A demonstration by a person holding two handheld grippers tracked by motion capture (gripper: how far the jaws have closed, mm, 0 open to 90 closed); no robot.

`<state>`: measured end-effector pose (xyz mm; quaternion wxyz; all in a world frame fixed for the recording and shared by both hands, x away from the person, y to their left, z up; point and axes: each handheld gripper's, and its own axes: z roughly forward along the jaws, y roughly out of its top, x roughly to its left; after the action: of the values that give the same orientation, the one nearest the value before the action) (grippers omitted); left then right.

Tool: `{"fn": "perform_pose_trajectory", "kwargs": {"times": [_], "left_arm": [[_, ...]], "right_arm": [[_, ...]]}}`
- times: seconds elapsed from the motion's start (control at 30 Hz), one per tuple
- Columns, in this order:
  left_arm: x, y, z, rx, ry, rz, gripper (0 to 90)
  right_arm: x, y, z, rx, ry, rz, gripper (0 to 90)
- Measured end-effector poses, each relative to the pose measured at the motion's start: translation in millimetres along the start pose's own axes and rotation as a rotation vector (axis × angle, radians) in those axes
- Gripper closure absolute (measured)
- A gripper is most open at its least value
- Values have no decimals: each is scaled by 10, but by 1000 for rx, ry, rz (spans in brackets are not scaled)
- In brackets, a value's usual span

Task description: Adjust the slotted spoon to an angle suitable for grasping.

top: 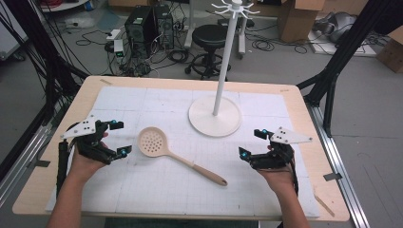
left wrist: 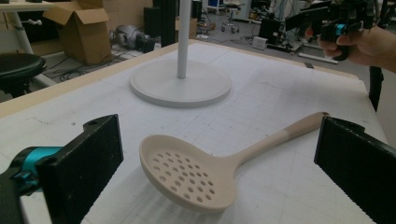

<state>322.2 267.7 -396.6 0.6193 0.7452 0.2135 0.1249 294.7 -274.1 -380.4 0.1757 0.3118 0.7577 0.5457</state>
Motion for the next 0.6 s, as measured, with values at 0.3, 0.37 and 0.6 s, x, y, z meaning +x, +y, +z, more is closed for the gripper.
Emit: {"fn": "perform_pose_trajectory", "kwargs": {"times": [0.3, 0.37, 0.6], "left_arm": [[-8, 6, -14, 11, 3, 8, 16], [-16, 8, -19, 16, 1, 16, 16], [-11, 12, -38, 11, 4, 14, 17]], "right_arm": [[58, -2, 10, 24, -3, -12, 78], [80, 7, 14, 24, -1, -22, 78], [118, 39, 78, 32, 18, -25, 78]]}}
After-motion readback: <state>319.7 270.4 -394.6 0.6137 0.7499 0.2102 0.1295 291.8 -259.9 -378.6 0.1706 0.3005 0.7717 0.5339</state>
